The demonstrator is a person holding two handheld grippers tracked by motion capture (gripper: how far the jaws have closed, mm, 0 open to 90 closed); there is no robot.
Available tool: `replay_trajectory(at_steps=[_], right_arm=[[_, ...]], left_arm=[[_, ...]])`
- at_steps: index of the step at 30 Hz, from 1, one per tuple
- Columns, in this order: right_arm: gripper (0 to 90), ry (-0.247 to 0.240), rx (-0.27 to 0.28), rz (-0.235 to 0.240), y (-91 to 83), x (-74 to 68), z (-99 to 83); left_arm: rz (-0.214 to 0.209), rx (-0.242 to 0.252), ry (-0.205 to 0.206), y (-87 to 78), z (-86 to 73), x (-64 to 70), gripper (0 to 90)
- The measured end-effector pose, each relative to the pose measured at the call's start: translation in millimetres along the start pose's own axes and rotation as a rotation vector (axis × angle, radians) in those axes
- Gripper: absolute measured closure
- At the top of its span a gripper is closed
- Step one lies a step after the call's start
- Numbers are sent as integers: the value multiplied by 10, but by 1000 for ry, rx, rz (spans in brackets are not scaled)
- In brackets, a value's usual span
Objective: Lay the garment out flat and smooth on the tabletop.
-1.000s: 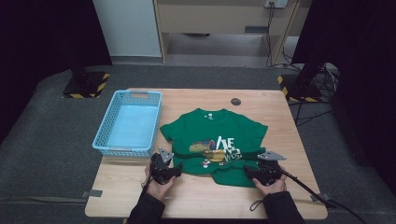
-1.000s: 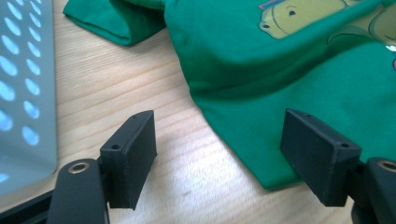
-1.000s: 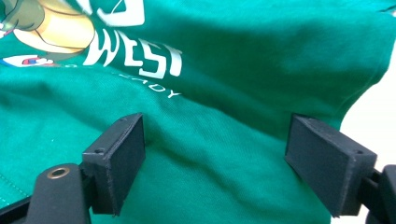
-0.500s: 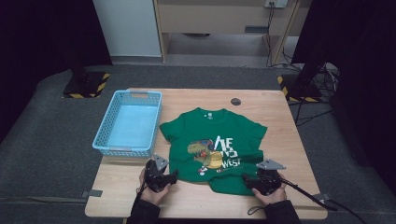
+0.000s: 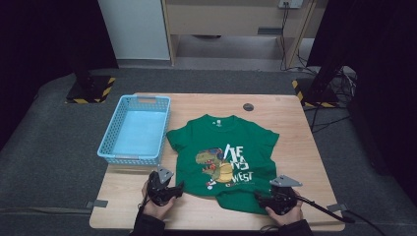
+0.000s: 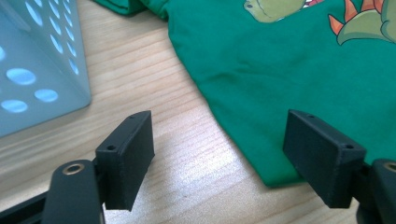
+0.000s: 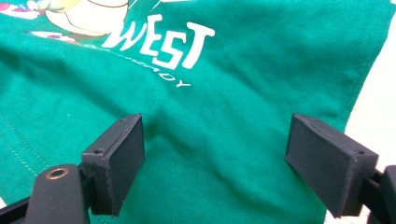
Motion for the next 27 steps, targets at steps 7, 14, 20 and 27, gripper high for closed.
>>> replay_trajectory(at_steps=[7, 14, 20, 27], right_arm=[[176, 54, 92, 37, -127, 66, 292], [169, -38, 125, -21, 18, -15, 741], [178, 6, 91, -31, 412, 58, 1001], [184, 66, 34, -63, 796, 252, 1037]], left_arm=[[-30, 56, -24, -32, 273, -37, 236], [-62, 43, 7, 223, 568, 3, 220], [-71, 19, 14, 458, 783, -102, 215], [-93, -47, 2, 776, 927, -182, 214]])
Point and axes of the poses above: each handheld gripper's, and its own axes: y roughly forward along the jaws, z roughly out of its top, x roughly to its right, the point moved 8 cm from there along y, roughly forward along the jaws, and after that the axes turned 12 degrees about y, right-handed, at the moved point
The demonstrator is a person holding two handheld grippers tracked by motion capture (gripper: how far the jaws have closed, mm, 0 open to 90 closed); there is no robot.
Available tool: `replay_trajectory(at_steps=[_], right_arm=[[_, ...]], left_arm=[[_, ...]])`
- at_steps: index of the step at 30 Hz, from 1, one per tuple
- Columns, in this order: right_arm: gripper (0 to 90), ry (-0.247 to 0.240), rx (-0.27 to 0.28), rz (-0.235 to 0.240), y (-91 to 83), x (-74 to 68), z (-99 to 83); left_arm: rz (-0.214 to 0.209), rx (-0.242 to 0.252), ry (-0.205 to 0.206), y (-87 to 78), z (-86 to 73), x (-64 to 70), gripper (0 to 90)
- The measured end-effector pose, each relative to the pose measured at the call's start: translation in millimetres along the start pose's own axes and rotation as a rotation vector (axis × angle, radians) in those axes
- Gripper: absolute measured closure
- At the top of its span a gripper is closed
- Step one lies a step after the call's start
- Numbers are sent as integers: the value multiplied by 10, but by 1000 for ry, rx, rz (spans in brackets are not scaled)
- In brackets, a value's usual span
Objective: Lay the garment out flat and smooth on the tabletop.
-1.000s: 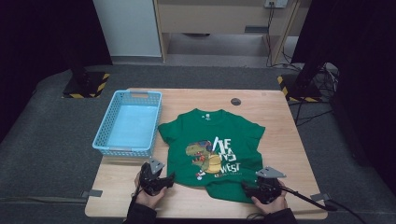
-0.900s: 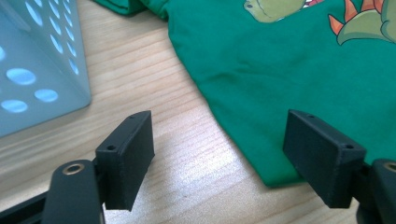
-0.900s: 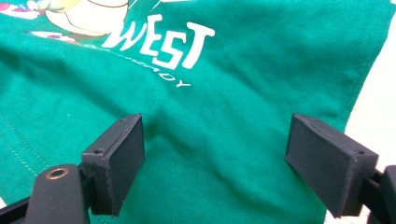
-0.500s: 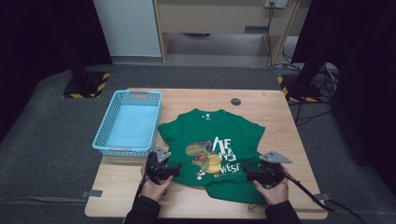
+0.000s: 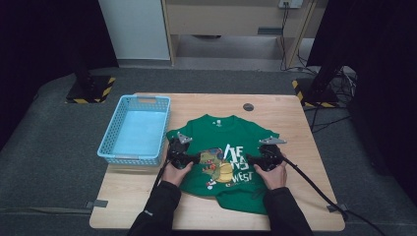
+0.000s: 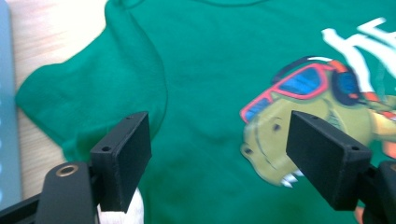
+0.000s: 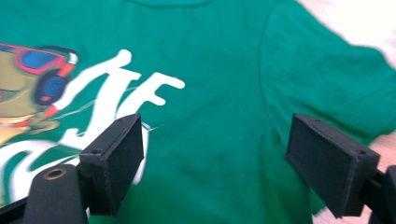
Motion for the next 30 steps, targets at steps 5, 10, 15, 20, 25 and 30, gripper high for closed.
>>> replay_trajectory(at_steps=[5, 10, 15, 20, 25, 30], right_arm=[[205, -14, -28, -39, 142, 75, -38], [183, -23, -27, -45, 203, 131, 25], [168, -4, 6, -45, 307, 198, 117], [163, -1, 12, -45, 398, 248, 213], [201, 23, 4, -57, 418, 282, 264], [195, 8, 22, -24, 191, 201, 288]], left_arm=[[18, -70, 37, 207, -63, -27, 212], [20, -67, 25, 257, -25, -56, 194], [14, -81, 10, 356, 55, -141, 181], [32, -58, -2, 445, 118, -215, 169], [-27, -53, -35, 373, 116, -188, 252], [-34, 24, -18, 48, 92, -90, 228]])
Point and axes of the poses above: each handheld gripper's, and its own axes: y roughly forward along the jaws, z roughly out of its top, x roughly to its right, the point moved 8 cm from there along y, roughly forward along the jaws, and after that the axes turned 12 degrees about y, right-handed, at the moved point
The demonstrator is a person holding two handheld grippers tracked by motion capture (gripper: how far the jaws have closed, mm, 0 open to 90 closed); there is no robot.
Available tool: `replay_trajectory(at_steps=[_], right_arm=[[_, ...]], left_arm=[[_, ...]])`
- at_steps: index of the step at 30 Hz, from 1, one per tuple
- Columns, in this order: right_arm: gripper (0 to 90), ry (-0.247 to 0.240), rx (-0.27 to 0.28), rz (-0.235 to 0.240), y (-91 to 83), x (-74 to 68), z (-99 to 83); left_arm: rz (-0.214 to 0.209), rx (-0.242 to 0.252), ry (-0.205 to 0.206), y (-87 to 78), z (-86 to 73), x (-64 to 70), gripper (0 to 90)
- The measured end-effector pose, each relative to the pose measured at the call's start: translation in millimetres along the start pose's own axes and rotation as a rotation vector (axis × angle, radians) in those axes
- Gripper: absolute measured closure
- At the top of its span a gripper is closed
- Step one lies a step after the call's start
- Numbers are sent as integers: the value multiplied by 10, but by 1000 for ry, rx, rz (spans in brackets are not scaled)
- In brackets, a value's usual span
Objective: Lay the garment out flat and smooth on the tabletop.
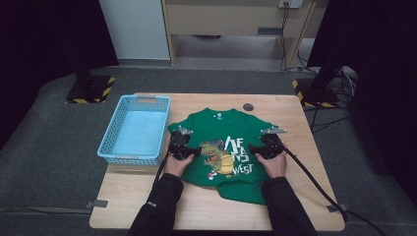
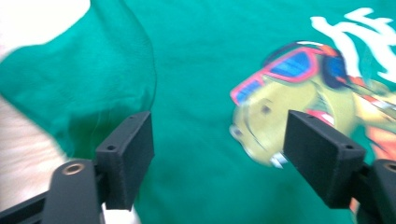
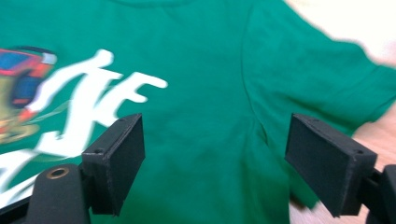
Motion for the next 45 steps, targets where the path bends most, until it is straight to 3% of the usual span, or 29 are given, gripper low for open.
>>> replay_trajectory(at_steps=[4, 7, 10, 13, 17, 24, 30, 33, 35, 39, 42, 45], right_arm=[[188, -10, 31, 62, -319, -149, -78], [182, -40, 27, 63, -485, -236, -266], [182, -65, -4, 50, -546, -259, -479], [180, -39, -48, 68, -545, -246, -628], [175, -32, -76, 63, -552, -213, -777], [186, -73, -44, 44, -648, -169, -896], [182, -81, -66, 51, -707, -159, -912], [183, -81, -20, 82, -827, -278, -863], [177, -107, -6, 102, -897, -394, -864], [167, -138, -35, 124, -882, -564, -994], [160, -141, -67, 118, -808, -587, -1104], [162, -145, -61, 118, -798, -597, -1148]], left_arm=[[44, -7, 36, -219, -165, 106, 210], [71, -8, 52, -312, -327, 189, 205], [75, -25, 55, -333, -496, 271, 201], [79, -33, 69, -327, -596, 334, 195], [90, -9, 72, -334, -613, 355, 194], [101, -6, 72, -337, -622, 351, 189], [75, -5, 64, -365, -625, 374, 220], [67, 13, 53, -431, -625, 389, 222], [66, 18, 43, -468, -648, 399, 216], [77, 7, 48, -507, -748, 428, 212], [83, 3, 52, -494, -771, 426, 205], [88, 6, 58, -494, -772, 429, 200]])
Point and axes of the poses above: each handheld gripper's, and its own axes: y roughly forward along the jaws, z roughly out of its top, x roughly to its right, the point moved 8 cm from there along y, roughly forward along the jaws, and after that the axes turned 12 degrees about y, right-handed, at the moved point
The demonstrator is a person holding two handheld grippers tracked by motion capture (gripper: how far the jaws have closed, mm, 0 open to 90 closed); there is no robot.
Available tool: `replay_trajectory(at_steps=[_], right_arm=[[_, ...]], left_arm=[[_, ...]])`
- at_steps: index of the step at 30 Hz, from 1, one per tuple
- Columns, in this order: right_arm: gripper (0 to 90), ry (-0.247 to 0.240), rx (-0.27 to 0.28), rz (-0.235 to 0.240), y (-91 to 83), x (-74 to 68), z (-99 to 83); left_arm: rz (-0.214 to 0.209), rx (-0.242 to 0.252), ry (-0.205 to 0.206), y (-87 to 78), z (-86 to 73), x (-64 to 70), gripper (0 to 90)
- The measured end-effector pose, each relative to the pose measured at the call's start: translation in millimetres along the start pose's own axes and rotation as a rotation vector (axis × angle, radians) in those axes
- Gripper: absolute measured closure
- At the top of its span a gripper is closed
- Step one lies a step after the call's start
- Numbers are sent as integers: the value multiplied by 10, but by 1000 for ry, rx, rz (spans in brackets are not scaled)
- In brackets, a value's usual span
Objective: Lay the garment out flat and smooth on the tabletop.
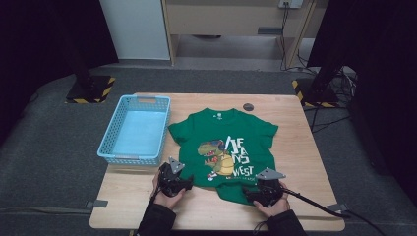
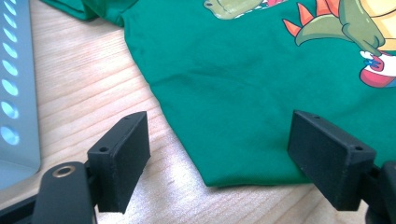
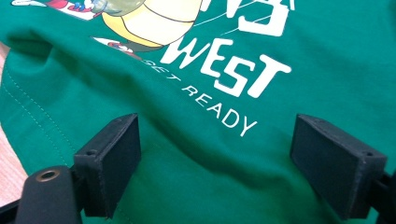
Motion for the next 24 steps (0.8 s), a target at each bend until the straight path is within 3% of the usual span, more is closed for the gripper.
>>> replay_trajectory(at_steps=[3, 13, 17, 21, 24], right_arm=[[164, -8, 9, 11, -23, 7, -26], [178, -77, -71, 63, -128, 31, -93], [180, -81, -79, 67, -135, 25, -97], [192, -77, -54, 68, -143, -17, -72], [216, -110, -8, 83, -191, -173, 15]], left_arm=[[3, 1, 3, 0, 0, -1, 197], [0, 8, -15, 23, -4, -39, 190], [-8, 14, -21, 21, -10, -47, 186], [-8, 23, -25, -52, -10, -58, 206], [-8, 31, -31, -138, -68, -77, 205]])
Point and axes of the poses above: each handheld gripper's, and its own axes: y roughly forward along the jaws, z roughly out of its top, x roughly to its right, the point moved 8 cm from there along y, roughly forward along the jaws, and after that the axes turned 12 degrees about y, right-handed, at the moved point
